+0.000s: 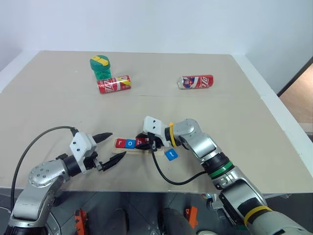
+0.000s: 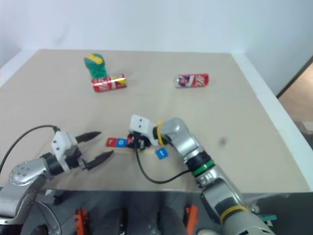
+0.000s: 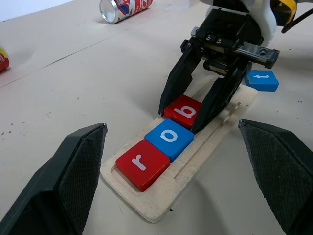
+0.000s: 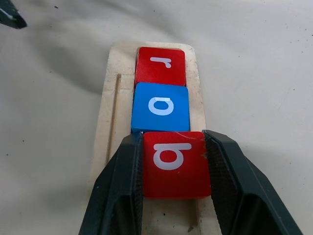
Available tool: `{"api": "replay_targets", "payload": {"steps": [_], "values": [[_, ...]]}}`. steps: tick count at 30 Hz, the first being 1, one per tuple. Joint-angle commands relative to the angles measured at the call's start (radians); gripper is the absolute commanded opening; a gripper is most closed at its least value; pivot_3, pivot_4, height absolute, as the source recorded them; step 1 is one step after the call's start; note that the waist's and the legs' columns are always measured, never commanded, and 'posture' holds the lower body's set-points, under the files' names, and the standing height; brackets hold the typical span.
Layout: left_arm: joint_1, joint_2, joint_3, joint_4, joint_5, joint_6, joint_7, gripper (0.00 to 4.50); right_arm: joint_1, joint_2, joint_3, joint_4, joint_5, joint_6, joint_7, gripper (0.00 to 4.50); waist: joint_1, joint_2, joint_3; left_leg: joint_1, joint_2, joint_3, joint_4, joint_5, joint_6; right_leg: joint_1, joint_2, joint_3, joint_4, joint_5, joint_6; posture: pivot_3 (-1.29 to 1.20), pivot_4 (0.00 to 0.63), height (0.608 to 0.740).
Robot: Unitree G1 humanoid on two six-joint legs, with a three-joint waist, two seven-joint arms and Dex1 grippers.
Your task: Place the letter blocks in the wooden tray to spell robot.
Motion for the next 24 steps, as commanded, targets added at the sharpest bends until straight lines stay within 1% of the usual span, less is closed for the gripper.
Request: {"api": "replay_targets", "payload": {"steps": [1,2,5,8,9,13,19,24], "values": [[-0.014,0.004,0.003,-0.022,0.001,-0.018,0.006,4.50,-0.013,-0.003,0.003,-0.015,0.003,0.014,0.007,1.72,0.000,0.000,0.000,0.000,0.000,0.000,0.000,0.000,0.000,0.000,0.000,0.000,0.000,0.000,0.000,0.00,0.150,0.740],[-0.014,0.004,0.002,-0.019,0.003,-0.020,0.004,4.50,-0.011,-0.003,0.002,-0.021,0.003,0.019,0.008,2.24,0.000,0.000,0.000,0.000,0.000,0.000,0.000,0.000,0.000,0.000,0.000,0.000,0.000,0.000,0.000,0.00,0.150,0.740],[-0.014,0.005,0.000,-0.016,0.006,-0.022,-0.001,4.50,-0.004,-0.002,-0.002,-0.047,0.008,0.040,0.006,3.20,0.000,0.000,0.000,0.000,0.000,0.000,0.000,0.000,0.000,0.000,0.000,0.000,0.000,0.000,0.000,0.00,0.150,0.740],[-0.019,0.005,-0.003,-0.011,0.009,-0.023,-0.005,4.50,0.013,-0.005,-0.003,-0.098,0.016,0.068,0.005,4.29,0.000,0.000,0.000,0.000,0.000,0.000,0.000,0.000,0.000,0.000,0.000,0.000,0.000,0.000,0.000,0.00,0.150,0.740],[-0.020,0.004,-0.004,-0.009,0.011,-0.023,-0.006,4.50,0.019,-0.004,-0.006,-0.114,0.020,0.079,0.002,4.46,0.000,0.000,0.000,0.000,0.000,0.000,0.000,0.000,0.000,0.000,0.000,0.000,0.000,0.000,0.000,0.00,0.150,0.740],[-0.024,0.004,-0.009,-0.001,0.016,-0.027,-0.012,4.50,0.015,0.012,-0.041,-0.142,0.041,0.113,-0.033,4.46,0.000,0.000,0.000,0.000,0.000,0.000,0.000,0.000,0.000,0.000,0.000,0.000,0.000,0.000,0.000,0.00,0.150,0.740],[-0.040,-0.003,-0.026,0.007,0.021,-0.031,-0.014,4.50,-0.023,0.000,-0.062,-0.113,0.050,0.091,-0.061,4.46,0.000,0.000,0.000,0.000,0.000,0.000,0.000,0.000,0.000,0.000,0.000,0.000,0.000,0.000,0.000,0.00,0.150,0.740],[-0.036,-0.001,-0.035,0.003,0.017,-0.042,-0.021,4.50,-0.050,-0.012,-0.103,-0.194,0.091,0.151,-0.068,4.46,0.000,0.000,0.000,0.000,0.000,0.000,0.000,0.000,0.000,0.000,0.000,0.000,0.000,0.000,0.000,0.00,0.150,0.740]]}}
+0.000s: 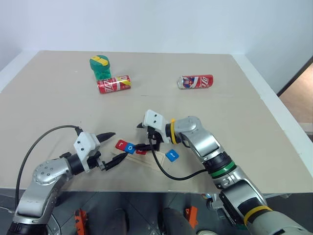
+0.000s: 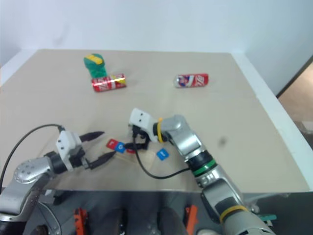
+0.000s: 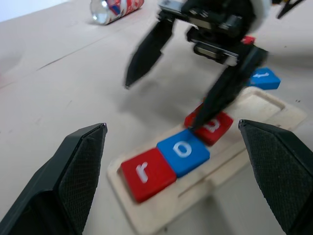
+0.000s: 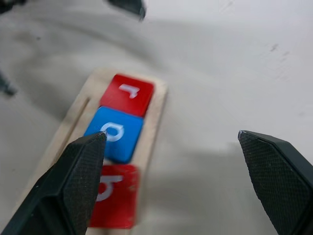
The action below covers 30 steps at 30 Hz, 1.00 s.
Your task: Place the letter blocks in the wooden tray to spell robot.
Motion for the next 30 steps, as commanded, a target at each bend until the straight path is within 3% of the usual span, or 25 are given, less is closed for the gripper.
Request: {"api": "replay_targets", "payload": {"steps": [1,5,8,9,16,17,18,30], "values": [[0.002,0.006,0.011,-0.023,-0.016,-0.018,-0.011,4.50,-0.033,-0.007,-0.063,-0.113,0.054,0.061,-0.014,4.46,0.000,0.000,0.000,0.000,0.000,0.000,0.000,0.000,0.000,0.000,0.000,0.000,0.000,0.000,0.000,0.00,0.150,0.740],[0.029,0.021,0.022,-0.056,-0.067,0.018,-0.040,4.50,-0.003,-0.021,-0.134,-0.206,0.089,0.148,-0.084,4.46,0.000,0.000,0.000,0.000,0.000,-0.001,-0.001,0.000,0.000,0.000,0.000,0.000,0.000,0.000,-0.001,0.00,0.150,0.740],[0.063,0.032,0.033,-0.076,-0.090,0.030,-0.051,4.50,0.061,-0.022,-0.181,-0.234,0.094,0.187,-0.167,3.78,0.000,0.000,0.000,0.000,0.000,-0.001,-0.002,0.000,0.000,0.000,0.000,0.000,0.000,-0.001,-0.001,0.00,0.150,0.740],[0.072,0.033,0.040,-0.080,-0.097,0.034,-0.049,4.50,0.086,-0.026,-0.182,-0.239,0.081,0.182,-0.195,3.27,0.000,0.000,0.000,0.000,0.000,-0.001,-0.002,0.000,0.000,0.000,-0.001,0.000,0.000,-0.001,-0.001,0.00,0.150,0.740],[0.138,0.045,0.082,-0.091,-0.110,0.029,-0.034,4.50,0.218,-0.012,-0.131,-0.308,0.051,0.177,-0.312,0.77,-0.003,0.000,0.000,0.000,-0.001,0.001,-0.002,0.000,0.000,-0.001,-0.001,0.001,0.000,-0.001,0.000,0.00,0.150,0.740],[0.146,0.046,0.080,-0.092,-0.102,0.023,-0.034,4.50,0.227,-0.010,-0.121,-0.313,0.048,0.174,-0.319,0.64,-0.004,0.000,0.000,0.000,0.000,0.001,-0.002,0.000,0.000,-0.002,-0.001,0.001,0.000,0.000,0.000,0.00,0.150,0.740],[0.152,0.049,0.078,-0.093,-0.094,0.018,-0.033,4.50,0.234,-0.008,-0.113,-0.319,0.046,0.173,-0.325,0.15,-0.004,0.000,0.000,0.000,0.000,0.001,-0.002,0.000,0.000,-0.002,0.000,0.001,0.000,0.000,0.000,0.00,0.150,0.740],[0.132,0.036,0.067,-0.079,-0.070,0.005,-0.007,4.50,0.325,-0.034,-0.019,-0.427,0.053,0.177,-0.313,0.03,-0.002,-0.001,0.000,0.000,-0.001,0.001,-0.002,0.000,0.000,-0.001,-0.001,0.001,0.000,-0.001,0.000,0.00,0.150,0.740]]}}
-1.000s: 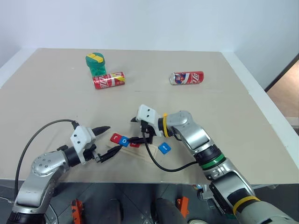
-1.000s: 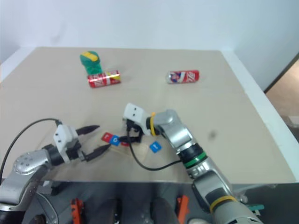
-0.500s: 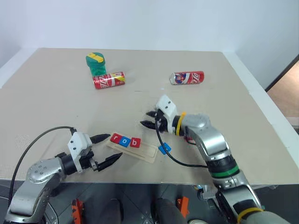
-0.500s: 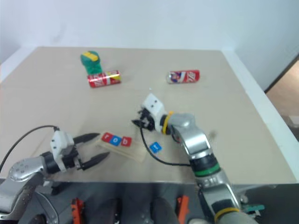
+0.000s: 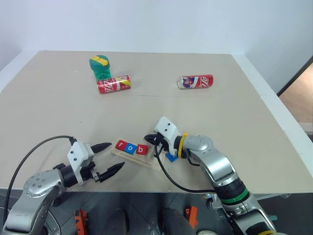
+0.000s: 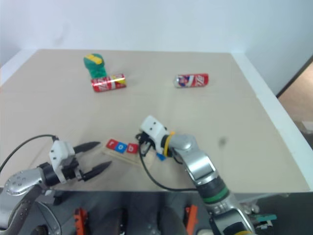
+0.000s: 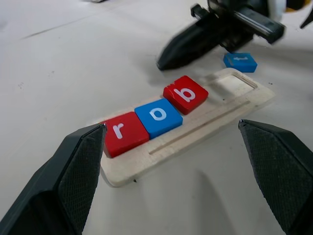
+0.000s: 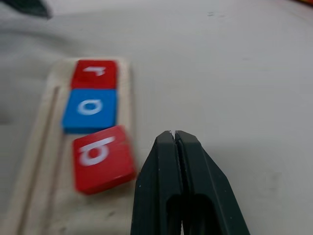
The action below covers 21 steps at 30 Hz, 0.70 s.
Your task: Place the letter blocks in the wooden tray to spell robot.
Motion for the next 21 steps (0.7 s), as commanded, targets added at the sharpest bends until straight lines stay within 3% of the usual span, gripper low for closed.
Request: {"api": "replay_targets", "payload": {"steps": [1,21], "values": [[-0.013,-0.001,0.013,-0.015,0.001,-0.020,0.008,4.50,0.005,-0.002,0.008,-0.067,0.014,-0.002,0.001,0.03,0.000,0.000,0.000,0.000,0.000,0.000,0.000,0.000,0.000,0.000,0.000,0.000,0.000,0.000,0.000,0.00,0.150,0.740],[-0.048,-0.003,-0.003,0.015,0.024,-0.033,-0.002,4.50,0.012,-0.013,0.025,-0.120,0.057,0.057,0.011,0.03,0.000,0.000,0.000,0.000,0.000,0.000,0.000,0.000,0.000,0.000,0.001,0.000,0.000,0.000,0.000,0.00,0.150,0.740]]}}
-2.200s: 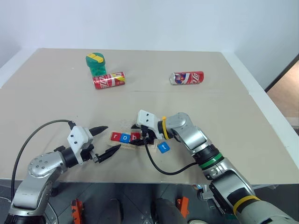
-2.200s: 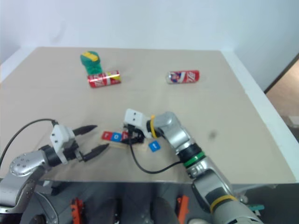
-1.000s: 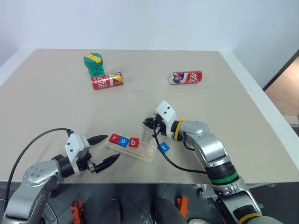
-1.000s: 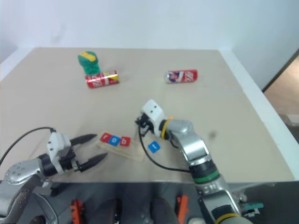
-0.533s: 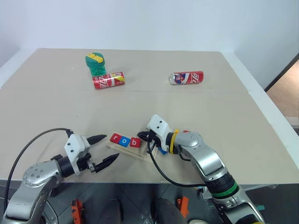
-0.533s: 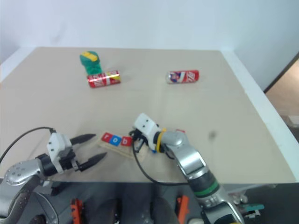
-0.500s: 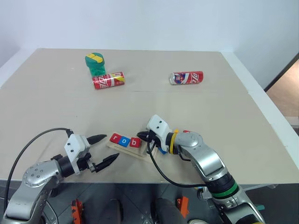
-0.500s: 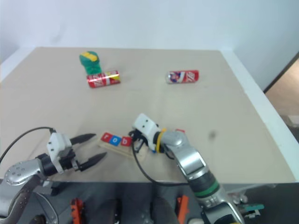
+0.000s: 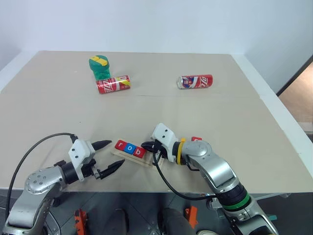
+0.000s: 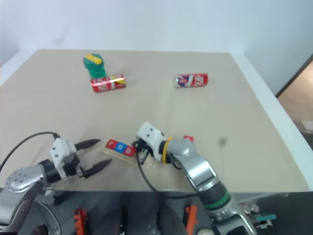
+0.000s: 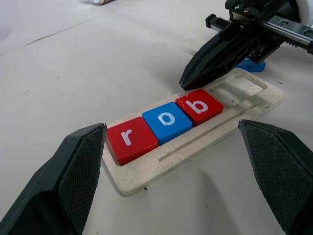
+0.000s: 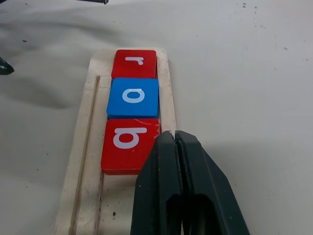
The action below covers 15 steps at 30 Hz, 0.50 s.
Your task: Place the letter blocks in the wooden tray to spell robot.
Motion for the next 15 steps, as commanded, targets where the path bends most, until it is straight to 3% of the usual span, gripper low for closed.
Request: {"api": "replay_targets", "payload": {"steps": [1,7,10,15], "values": [[-0.014,-0.001,0.005,-0.009,0.000,-0.027,-0.003,4.50,-0.014,-0.001,-0.004,-0.059,0.026,0.007,0.010,0.03,0.000,0.000,0.000,0.000,0.000,0.000,0.000,0.000,0.000,0.000,0.000,0.000,0.000,0.000,0.000,0.00,0.150,0.740],[-0.039,-0.001,-0.006,-0.004,-0.001,-0.028,-0.010,4.50,-0.053,-0.012,-0.067,-0.033,0.026,-0.071,-0.005,0.03,0.000,0.000,0.000,0.000,0.000,0.000,0.000,0.000,0.000,0.000,0.000,0.000,0.000,0.000,0.000,0.00,0.150,0.740],[-0.047,0.020,-0.037,-0.031,-0.016,-0.018,-0.059,4.50,-0.133,-0.083,-0.204,0.009,0.110,-0.071,0.061,0.70,0.000,0.000,0.000,0.000,0.000,0.000,0.001,0.000,0.000,0.000,0.000,0.000,0.000,0.001,0.001,0.00,0.150,0.740],[-0.056,0.074,-0.097,-0.074,-0.043,0.005,-0.164,4.50,-0.187,-0.244,-0.312,0.119,0.222,-0.115,0.267,2.53,0.002,-0.001,0.000,0.000,-0.003,0.001,0.001,0.000,0.000,0.002,-0.003,0.000,-0.002,0.000,0.003,0.00,0.150,0.740]]}}
